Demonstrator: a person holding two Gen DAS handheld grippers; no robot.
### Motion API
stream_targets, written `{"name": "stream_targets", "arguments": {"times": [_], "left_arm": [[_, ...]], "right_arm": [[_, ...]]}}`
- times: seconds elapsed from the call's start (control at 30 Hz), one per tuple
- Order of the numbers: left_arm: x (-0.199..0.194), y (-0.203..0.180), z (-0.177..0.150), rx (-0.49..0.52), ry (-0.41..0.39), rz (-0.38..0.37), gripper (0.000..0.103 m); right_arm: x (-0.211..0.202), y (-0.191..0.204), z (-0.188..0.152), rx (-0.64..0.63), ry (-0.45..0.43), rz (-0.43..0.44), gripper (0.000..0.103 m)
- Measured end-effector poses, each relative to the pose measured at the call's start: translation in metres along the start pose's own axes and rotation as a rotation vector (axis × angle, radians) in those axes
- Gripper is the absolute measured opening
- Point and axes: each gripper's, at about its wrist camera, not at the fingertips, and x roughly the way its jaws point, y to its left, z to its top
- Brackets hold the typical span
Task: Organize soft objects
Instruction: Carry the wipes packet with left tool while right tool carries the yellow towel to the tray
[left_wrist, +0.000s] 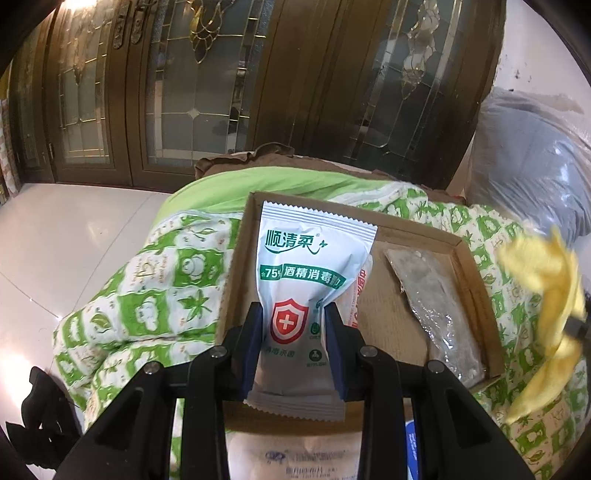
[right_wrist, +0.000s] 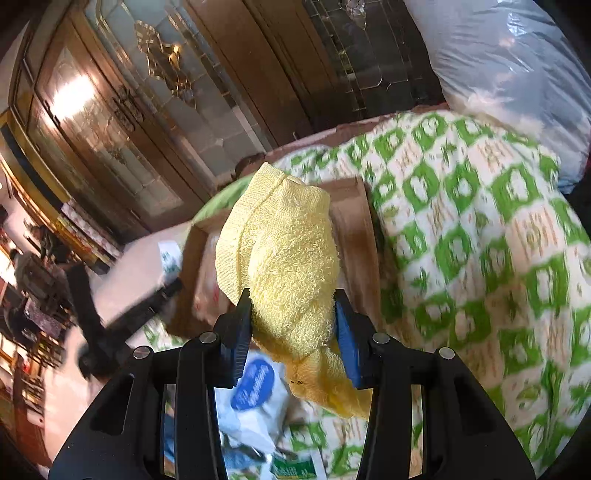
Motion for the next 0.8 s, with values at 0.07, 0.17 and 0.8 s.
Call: {"name": "stream_targets", "arguments": {"times": [0.07,0.17,0.8], "left_arm": [[0.006,-0.003,-0.002,0.017,0.007,0.004,0.032],[0.011,-0.003,-0.004,0.032,0.012,0.009,0.032],[0.031,0.001,-0.006,0.043,0.039,0.043,0.032]], "right_arm": [[0.0,0.0,0.011,0.012,-0.019,0.007,0.041],[-0.002,0.001,0.033,0.066,-0.066,0.054,0.041],[0.121,-0.028,0.014,0.131,0.058,-0.114,0.042]]}}
